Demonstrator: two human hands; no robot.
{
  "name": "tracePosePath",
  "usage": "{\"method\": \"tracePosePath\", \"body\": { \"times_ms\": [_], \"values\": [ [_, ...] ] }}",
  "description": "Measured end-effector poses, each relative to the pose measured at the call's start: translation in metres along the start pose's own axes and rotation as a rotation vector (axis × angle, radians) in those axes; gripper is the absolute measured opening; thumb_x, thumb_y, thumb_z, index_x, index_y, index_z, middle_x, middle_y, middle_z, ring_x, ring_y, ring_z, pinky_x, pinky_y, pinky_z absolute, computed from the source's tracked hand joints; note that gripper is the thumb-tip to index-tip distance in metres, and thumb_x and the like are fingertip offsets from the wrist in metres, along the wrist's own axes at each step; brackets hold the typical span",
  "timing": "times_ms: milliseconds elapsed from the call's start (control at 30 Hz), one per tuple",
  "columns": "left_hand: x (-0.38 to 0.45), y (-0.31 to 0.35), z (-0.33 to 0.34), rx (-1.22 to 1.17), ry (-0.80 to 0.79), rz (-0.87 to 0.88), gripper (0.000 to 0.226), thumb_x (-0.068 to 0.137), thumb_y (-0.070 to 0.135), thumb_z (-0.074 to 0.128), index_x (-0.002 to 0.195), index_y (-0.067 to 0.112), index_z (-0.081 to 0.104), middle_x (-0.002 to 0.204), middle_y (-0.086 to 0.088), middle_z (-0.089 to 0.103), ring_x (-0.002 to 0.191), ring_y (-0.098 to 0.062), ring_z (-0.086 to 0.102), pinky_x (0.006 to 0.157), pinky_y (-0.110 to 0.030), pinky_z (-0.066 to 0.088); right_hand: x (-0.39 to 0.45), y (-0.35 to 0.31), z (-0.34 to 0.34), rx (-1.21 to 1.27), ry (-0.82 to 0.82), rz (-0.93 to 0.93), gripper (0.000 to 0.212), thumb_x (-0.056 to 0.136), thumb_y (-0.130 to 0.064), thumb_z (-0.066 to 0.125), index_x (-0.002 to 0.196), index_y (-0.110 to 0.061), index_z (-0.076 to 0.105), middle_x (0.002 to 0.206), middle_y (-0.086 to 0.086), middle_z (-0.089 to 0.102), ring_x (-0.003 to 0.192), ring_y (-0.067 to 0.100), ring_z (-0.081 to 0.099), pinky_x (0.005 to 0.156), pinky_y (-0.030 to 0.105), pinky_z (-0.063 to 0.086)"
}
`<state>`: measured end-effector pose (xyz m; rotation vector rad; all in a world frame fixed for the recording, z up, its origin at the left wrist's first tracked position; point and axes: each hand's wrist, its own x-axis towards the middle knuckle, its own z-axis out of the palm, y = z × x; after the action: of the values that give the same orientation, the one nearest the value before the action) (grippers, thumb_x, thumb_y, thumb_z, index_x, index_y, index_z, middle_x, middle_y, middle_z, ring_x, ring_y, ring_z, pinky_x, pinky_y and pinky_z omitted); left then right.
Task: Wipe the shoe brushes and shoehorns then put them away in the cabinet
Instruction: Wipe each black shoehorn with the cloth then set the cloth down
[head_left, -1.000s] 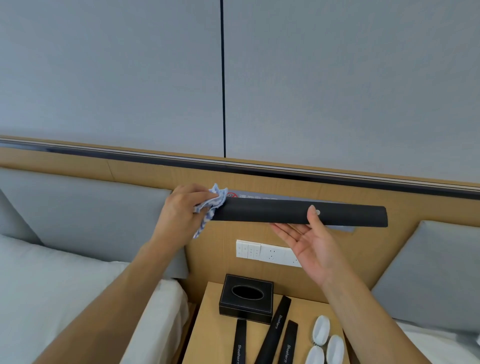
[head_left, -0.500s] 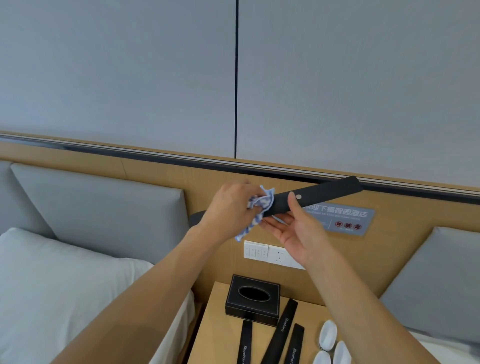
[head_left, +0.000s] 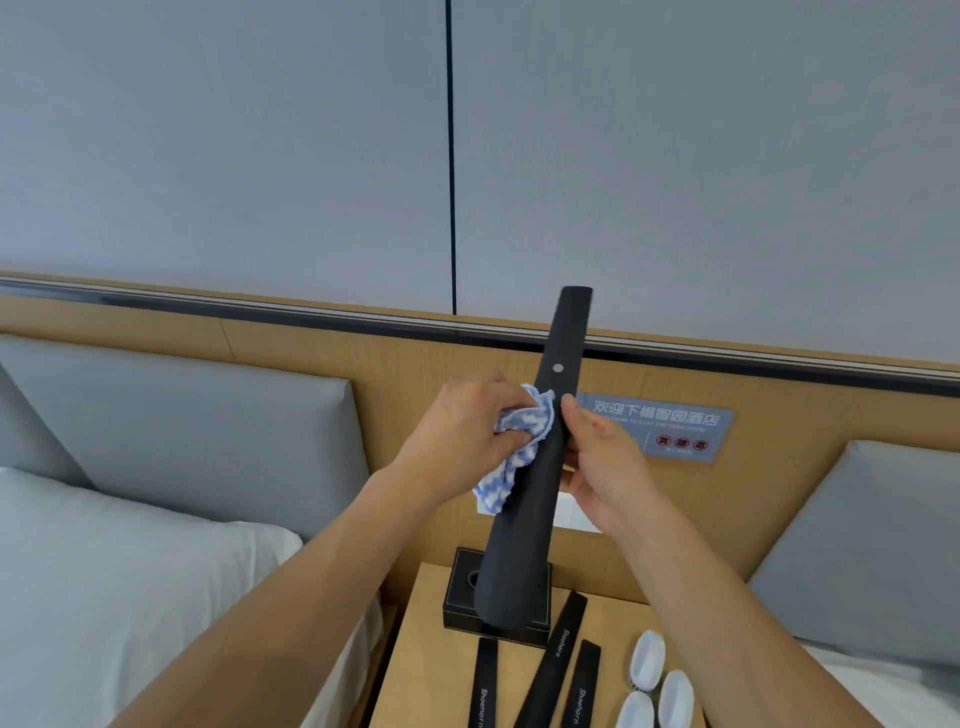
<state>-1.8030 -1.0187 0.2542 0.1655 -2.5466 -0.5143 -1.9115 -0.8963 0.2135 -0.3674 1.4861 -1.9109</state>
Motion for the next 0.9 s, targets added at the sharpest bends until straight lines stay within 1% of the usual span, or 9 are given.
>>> {"method": "tracePosePath", "body": {
  "times_ms": [67, 133, 233, 300, 433, 633, 733, 833, 900],
  "values": [
    [-0.001, 0.003, 0.002, 0.008, 0.054, -0.01, 0.019, 0.086, 0.014, 0.069, 0.104, 0.018, 0.073, 0.098, 0.0, 0.064, 0.082, -0.015, 0.059, 0.072, -0.025, 0.046, -0.002, -0.002, 0.002, -0.054, -0.041, -0.003, 0.034, 0.105, -0.033, 0.046, 0.106, -0.014, 0.074, 0.1, 0.007, 0.078, 0.087, 0.016, 0.073, 0.067, 0.028, 0.058],
    [-0.001, 0.004, 0.001, 0.011, 0.115, -0.001, 0.023, 0.086, 0.012, 0.071, 0.109, 0.014, 0.072, 0.103, -0.004, 0.064, 0.087, -0.018, 0.06, 0.073, -0.024, 0.045, -0.004, -0.005, 0.001, -0.081, -0.129, -0.015, 0.028, 0.105, -0.022, 0.047, 0.115, -0.012, 0.071, 0.112, 0.011, 0.074, 0.102, 0.022, 0.07, 0.078, 0.031, 0.058],
    [0.0, 0.003, -0.003, 0.02, 0.179, 0.038, 0.023, 0.088, 0.004, 0.066, 0.109, 0.009, 0.073, 0.102, -0.009, 0.065, 0.089, -0.021, 0.059, 0.073, -0.024, 0.044, -0.009, -0.007, -0.006, -0.038, -0.386, -0.01, 0.035, 0.096, 0.003, 0.054, 0.13, -0.006, 0.06, 0.128, 0.022, 0.064, 0.119, 0.04, 0.062, 0.097, 0.053, 0.054],
    [0.0, 0.001, -0.006, 0.042, 0.183, 0.046, 0.026, 0.09, 0.002, 0.063, 0.113, 0.008, 0.072, 0.109, -0.009, 0.065, 0.098, -0.022, 0.059, 0.079, -0.026, 0.048, -0.011, -0.007, -0.01, 0.026, -0.523, 0.032, 0.044, 0.093, 0.009, 0.056, 0.134, -0.007, 0.056, 0.129, 0.022, 0.063, 0.117, 0.043, 0.063, 0.092, 0.058, 0.054],
    [-0.005, 0.001, -0.007, 0.056, 0.127, 0.154, 0.024, 0.086, 0.004, 0.07, 0.109, 0.01, 0.075, 0.118, -0.009, 0.063, 0.105, -0.025, 0.056, 0.081, -0.029, 0.047, -0.009, -0.009, -0.014, 0.049, -0.519, 0.034, 0.039, 0.091, 0.005, 0.059, 0.128, -0.007, 0.061, 0.123, 0.023, 0.066, 0.107, 0.039, 0.068, 0.082, 0.049, 0.059],
    [-0.014, -0.005, 0.0, 0.063, 0.056, 0.259, 0.023, 0.08, 0.005, 0.077, 0.102, 0.014, 0.078, 0.109, -0.01, 0.064, 0.099, -0.025, 0.058, 0.074, -0.029, 0.05, -0.01, -0.003, -0.024, -0.019, -0.484, 0.021, 0.029, 0.093, 0.002, 0.06, 0.122, -0.003, 0.065, 0.113, 0.024, 0.069, 0.093, 0.032, 0.071, 0.071, 0.039, 0.059],
    [-0.005, -0.017, -0.005, 0.061, 0.117, 0.211, 0.027, 0.075, -0.001, 0.078, 0.099, 0.01, 0.078, 0.108, -0.011, 0.064, 0.094, -0.025, 0.06, 0.073, -0.026, 0.049, -0.011, -0.003, -0.03, -0.071, -0.554, 0.031, 0.035, 0.096, 0.001, 0.056, 0.13, -0.005, 0.062, 0.122, 0.023, 0.067, 0.097, 0.029, 0.068, 0.073, 0.037, 0.059],
    [0.01, -0.033, -0.02, 0.051, 0.22, 0.095, 0.022, 0.078, -0.006, 0.071, 0.095, 0.007, 0.078, 0.103, -0.009, 0.066, 0.086, -0.024, 0.064, 0.072, -0.01, 0.039, -0.013, -0.003, -0.034, -0.085, -0.619, 0.066, 0.038, 0.096, -0.002, 0.058, 0.133, -0.008, 0.06, 0.128, 0.022, 0.064, 0.099, 0.027, 0.067, 0.075, 0.036, 0.059],
    [0.02, -0.045, -0.032, 0.051, 0.264, 0.06, 0.019, 0.082, -0.004, 0.068, 0.093, 0.006, 0.078, 0.1, -0.008, 0.066, 0.082, -0.024, 0.064, 0.069, -0.01, 0.038, -0.014, -0.002, -0.036, -0.074, -0.648, 0.088, 0.04, 0.095, -0.004, 0.059, 0.134, -0.008, 0.059, 0.13, 0.022, 0.063, 0.1, 0.027, 0.067, 0.076, 0.036, 0.058]
  ]
}}
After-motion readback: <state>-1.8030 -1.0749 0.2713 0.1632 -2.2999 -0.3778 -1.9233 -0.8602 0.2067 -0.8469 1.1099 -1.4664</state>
